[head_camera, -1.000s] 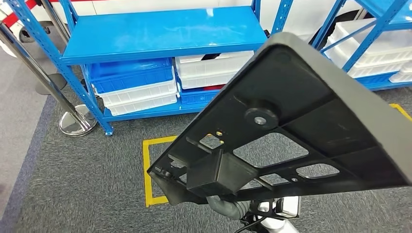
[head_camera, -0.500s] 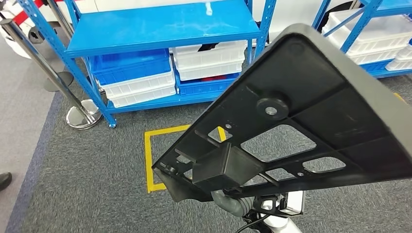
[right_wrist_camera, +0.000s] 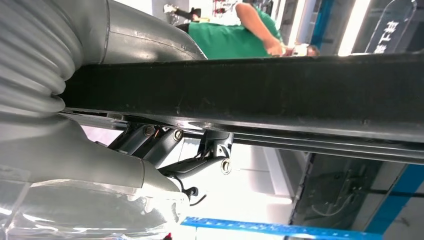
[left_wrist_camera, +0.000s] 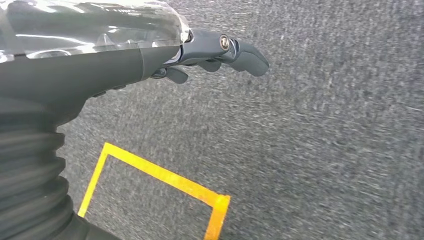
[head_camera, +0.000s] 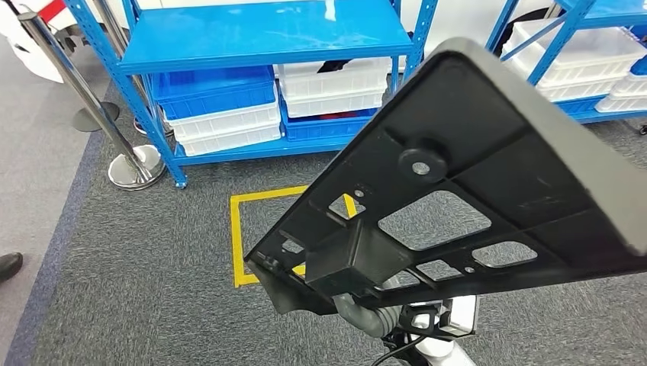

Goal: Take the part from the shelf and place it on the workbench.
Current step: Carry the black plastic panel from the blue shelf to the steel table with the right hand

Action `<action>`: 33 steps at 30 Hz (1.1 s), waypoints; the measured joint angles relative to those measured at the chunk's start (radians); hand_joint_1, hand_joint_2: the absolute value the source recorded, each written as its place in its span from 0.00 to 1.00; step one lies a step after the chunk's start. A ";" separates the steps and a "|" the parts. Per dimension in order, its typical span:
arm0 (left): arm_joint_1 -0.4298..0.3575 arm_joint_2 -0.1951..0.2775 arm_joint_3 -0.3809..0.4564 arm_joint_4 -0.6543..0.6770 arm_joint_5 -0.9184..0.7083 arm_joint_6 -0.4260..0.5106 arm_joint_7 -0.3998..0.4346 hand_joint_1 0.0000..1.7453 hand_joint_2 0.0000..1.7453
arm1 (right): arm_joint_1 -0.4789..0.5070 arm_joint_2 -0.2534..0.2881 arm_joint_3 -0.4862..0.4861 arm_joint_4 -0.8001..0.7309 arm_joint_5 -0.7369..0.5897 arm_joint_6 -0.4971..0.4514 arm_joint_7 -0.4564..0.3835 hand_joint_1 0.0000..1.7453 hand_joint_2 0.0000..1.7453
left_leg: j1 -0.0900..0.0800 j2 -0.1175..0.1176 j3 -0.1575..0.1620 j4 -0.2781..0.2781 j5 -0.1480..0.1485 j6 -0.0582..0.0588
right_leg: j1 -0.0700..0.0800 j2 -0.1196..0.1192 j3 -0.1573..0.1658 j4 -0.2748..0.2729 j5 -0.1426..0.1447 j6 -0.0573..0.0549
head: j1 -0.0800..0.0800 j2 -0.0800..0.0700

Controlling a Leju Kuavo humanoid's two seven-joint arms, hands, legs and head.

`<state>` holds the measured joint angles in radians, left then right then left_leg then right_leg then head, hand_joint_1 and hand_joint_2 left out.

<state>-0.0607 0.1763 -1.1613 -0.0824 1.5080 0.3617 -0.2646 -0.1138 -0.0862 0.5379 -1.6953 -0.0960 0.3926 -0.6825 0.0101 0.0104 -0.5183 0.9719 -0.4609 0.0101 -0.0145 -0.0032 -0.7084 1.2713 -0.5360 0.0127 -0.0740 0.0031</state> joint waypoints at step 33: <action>-0.007 0.005 -0.044 -0.002 -0.001 -0.005 -0.011 0.00 1.00 | 0.048 -0.031 -0.087 -0.222 0.118 -0.107 0.000 1.00 1.00 | 0.011 -0.017 -0.045 0.062 -0.013 0.000 | -0.013 0.039 0.014 -0.170 0.094 0.008 | 0.000 0.000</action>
<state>-0.0681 0.1810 -1.2049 -0.0839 1.5073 0.3565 -0.2754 -0.0661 -0.1170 0.4506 -1.9177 0.0216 0.2854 -0.6825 0.0208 -0.0068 -0.5634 1.0334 -0.4737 0.0104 -0.0275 0.0356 -0.6948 1.1016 -0.4418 0.0210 -0.0738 0.0031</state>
